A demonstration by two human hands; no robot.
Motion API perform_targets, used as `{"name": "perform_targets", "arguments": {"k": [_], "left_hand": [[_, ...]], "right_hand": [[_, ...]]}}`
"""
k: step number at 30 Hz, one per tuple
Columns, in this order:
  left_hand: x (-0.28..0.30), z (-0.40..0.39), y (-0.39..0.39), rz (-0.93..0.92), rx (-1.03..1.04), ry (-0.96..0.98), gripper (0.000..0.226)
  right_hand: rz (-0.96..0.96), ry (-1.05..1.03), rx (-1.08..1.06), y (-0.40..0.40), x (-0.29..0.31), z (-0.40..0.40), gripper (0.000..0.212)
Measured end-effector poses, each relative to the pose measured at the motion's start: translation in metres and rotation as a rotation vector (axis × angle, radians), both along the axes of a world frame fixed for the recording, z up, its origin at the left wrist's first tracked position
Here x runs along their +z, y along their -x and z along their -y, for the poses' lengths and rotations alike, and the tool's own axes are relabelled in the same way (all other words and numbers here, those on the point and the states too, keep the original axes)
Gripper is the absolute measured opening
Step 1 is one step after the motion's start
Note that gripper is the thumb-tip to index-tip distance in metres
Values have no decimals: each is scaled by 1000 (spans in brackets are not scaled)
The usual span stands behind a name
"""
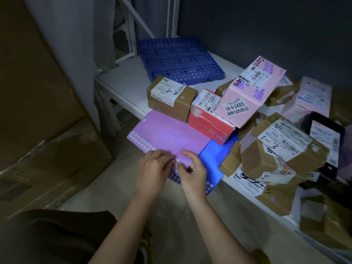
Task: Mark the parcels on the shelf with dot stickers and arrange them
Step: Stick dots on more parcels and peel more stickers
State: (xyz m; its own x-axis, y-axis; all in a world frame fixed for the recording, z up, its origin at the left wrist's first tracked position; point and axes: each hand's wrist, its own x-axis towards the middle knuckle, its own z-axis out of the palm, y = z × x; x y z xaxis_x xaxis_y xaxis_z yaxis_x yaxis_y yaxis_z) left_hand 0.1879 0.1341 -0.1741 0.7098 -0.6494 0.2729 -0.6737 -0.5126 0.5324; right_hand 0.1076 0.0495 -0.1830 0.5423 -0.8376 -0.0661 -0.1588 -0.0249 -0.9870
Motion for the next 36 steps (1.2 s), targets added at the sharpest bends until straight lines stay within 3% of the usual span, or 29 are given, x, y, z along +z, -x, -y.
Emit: {"name": "perform_targets", "arguments": {"k": [5,9,11,14,18,28,33,36], "left_hand": [[3,3,-1,-62,11,15,19],[7,4,3,-183,122,153,17],[16,4,5,-190,98,241,20],[37,12,16,-170,-37,333,23],[67,33,47,-49,-183,383,19],[120,94,105,340,-476,454,14],[131,129,120,436,-567,459,14],[130,150,116,416,-531,404,18]], "right_hand": [[-10,44,15,3,-2,0,32],[-81,100,4,11,-1,0,25],[-133,221,-19,23,8,2,21],[-61,351,-48,43,35,10,12],[98,59,-74,62,82,27,22],[204,-532,-164,149,164,74,10],[242,-489,-261,174,176,101,14],[171,-246,-314,184,180,125,12]]}}
